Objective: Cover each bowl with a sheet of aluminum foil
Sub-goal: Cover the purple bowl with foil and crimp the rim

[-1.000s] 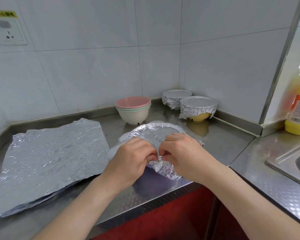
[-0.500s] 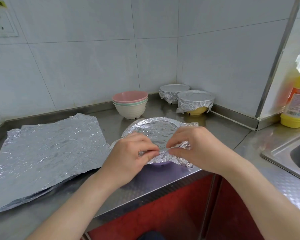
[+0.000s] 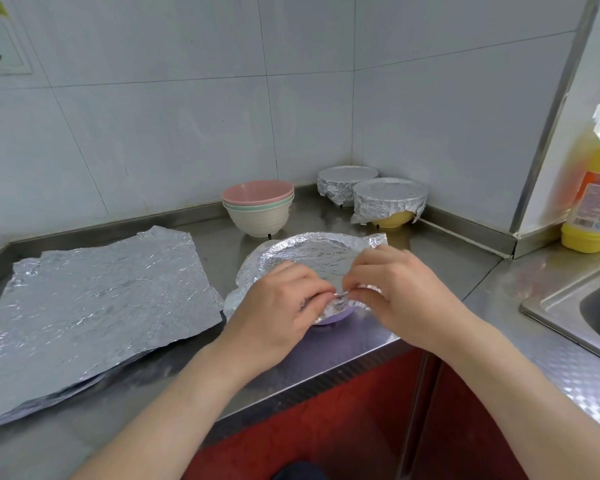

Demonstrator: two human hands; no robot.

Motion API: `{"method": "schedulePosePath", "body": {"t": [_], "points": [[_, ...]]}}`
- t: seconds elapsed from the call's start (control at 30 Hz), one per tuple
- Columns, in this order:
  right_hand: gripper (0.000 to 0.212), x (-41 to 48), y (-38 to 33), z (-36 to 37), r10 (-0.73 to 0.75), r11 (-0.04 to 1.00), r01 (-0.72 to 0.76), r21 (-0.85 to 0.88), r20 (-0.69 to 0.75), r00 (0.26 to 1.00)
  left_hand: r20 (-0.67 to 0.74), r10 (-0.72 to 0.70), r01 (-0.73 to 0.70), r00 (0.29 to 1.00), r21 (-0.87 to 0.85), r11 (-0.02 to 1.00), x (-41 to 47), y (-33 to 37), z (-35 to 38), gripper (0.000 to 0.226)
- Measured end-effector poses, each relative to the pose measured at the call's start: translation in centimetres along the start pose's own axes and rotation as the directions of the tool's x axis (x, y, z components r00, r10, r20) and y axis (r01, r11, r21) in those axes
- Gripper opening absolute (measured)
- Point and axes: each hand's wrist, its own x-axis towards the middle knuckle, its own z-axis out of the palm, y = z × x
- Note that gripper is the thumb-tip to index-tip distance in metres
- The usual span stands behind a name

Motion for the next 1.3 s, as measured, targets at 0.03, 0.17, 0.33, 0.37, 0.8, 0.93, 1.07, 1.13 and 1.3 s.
{"method": "schedulePosePath", "body": {"t": [0.03,0.17,0.33,0.37,0.8,0.93,1.07,1.13,1.3], "points": [[0.005,-0.4,0.7,-0.3,0.036,0.999,-0.036,0.003,-0.015,0.999,-0.001,-0.018,0.018,1.0,-0.017,1.0,0.2,-0.1,-0.2,0.029],[0.012,-1.6,3.0,-1.1,0.151,0.988,-0.152,-0.013,-0.078,0.986,0.009,-0.106,0.106,0.994,-0.071,0.992,-0.1,-1.5,-1.5,0.029],[0.014,-1.7,2.3,-0.5,0.214,0.976,-0.204,0.078,-0.148,0.966,0.01,-0.124,0.125,0.992,-0.079,0.989,-0.6,-1.4,-1.3,0.017],[0.011,-1.7,1.8,-0.4,0.202,0.976,-0.187,0.114,-0.142,0.969,0.006,-0.117,0.117,0.993,-0.074,0.99,-0.5,-1.3,-1.2,0.016],[0.006,-1.3,1.6,0.8,0.054,0.997,-0.049,0.064,-0.073,0.996,0.047,-0.027,0.026,0.999,0.01,1.0,0.4,0.5,0.9,0.028],[0.04,-2.8,1.3,1.6,0.358,0.911,-0.334,0.243,-0.061,0.932,-0.006,-0.033,0.033,0.999,0.035,0.999,1.0,0.9,1.5,0.029],[0.056,-4.0,-2.0,2.4,0.473,0.653,-0.429,0.624,0.106,0.875,-0.07,-0.042,0.045,0.997,0.052,0.998,1.6,1.5,2.6,0.026],[0.06,-4.1,-2.4,3.4,0.526,0.567,-0.457,0.685,0.125,0.841,-0.083,-0.07,0.073,0.994,0.033,0.997,2.0,1.7,3.0,0.022],[0.042,-3.4,-2.4,4.4,0.637,0.46,-0.438,0.772,0.057,0.769,-0.092,-0.103,0.103,0.99,-0.003,0.995,2.7,2.1,3.8,0.013]]}}
